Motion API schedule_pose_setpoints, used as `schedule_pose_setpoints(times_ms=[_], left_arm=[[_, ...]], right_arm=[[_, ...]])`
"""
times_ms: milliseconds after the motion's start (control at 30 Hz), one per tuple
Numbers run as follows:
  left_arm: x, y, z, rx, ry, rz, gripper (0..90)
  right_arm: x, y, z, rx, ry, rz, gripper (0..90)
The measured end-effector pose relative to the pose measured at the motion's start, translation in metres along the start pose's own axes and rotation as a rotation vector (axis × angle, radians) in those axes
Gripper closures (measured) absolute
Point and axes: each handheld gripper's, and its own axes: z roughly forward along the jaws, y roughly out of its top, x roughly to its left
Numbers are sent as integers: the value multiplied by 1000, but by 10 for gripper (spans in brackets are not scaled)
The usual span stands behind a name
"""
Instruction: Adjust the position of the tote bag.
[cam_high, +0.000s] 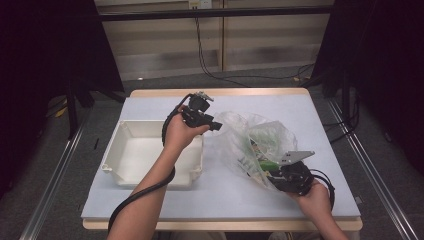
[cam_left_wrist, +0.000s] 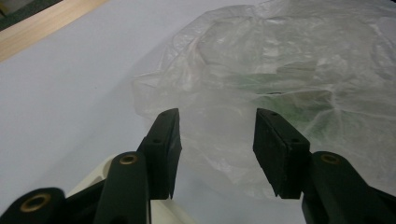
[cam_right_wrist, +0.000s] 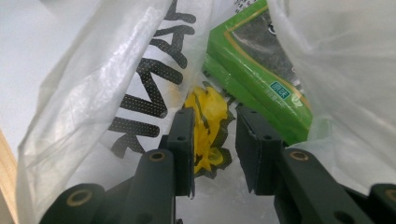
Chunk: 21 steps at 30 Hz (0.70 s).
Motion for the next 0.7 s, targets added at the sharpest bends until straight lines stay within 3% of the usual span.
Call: schedule_pose_setpoints(times_ms=[133,167,200,233,333,367,433,467,500,567,700], left_arm=[[-4,-1,-3,-10,-13,4,514],[-8,-2,-2,-41,-12,-35,513],[-7,-2,-4,-11,-17,7,514],[-10,-3,-3,-42,-19,-28,513],[-12,-5,-5,-31,-44,4,506],[-15,-6,-4,-49,-43,-21,505],[-17,-7,-6,-45,-54,-5,501],[-19,-8,-5,-64,-62,-24,499],[-19,-7,-7,-49,-63,5,495],[-23,-8,-6,-69,-72,-4,488],[-29,-7,-5,-52,-83,22,476]], right_arm=[[0,2,1,-3,-5,7,638],[0,2,1,2,-11,8,613],[0,3,1,3,-12,6,583],[0,4,1,0,-15,5,565],[-1,4,0,0,-19,11,560],[-1,5,0,-2,-19,16,556],[-2,6,-1,-5,-18,25,550],[-3,6,-1,-7,-18,23,550],[-2,6,-1,-3,-21,29,548],[-3,7,0,-3,-19,28,547],[-4,9,1,5,-27,31,544]])
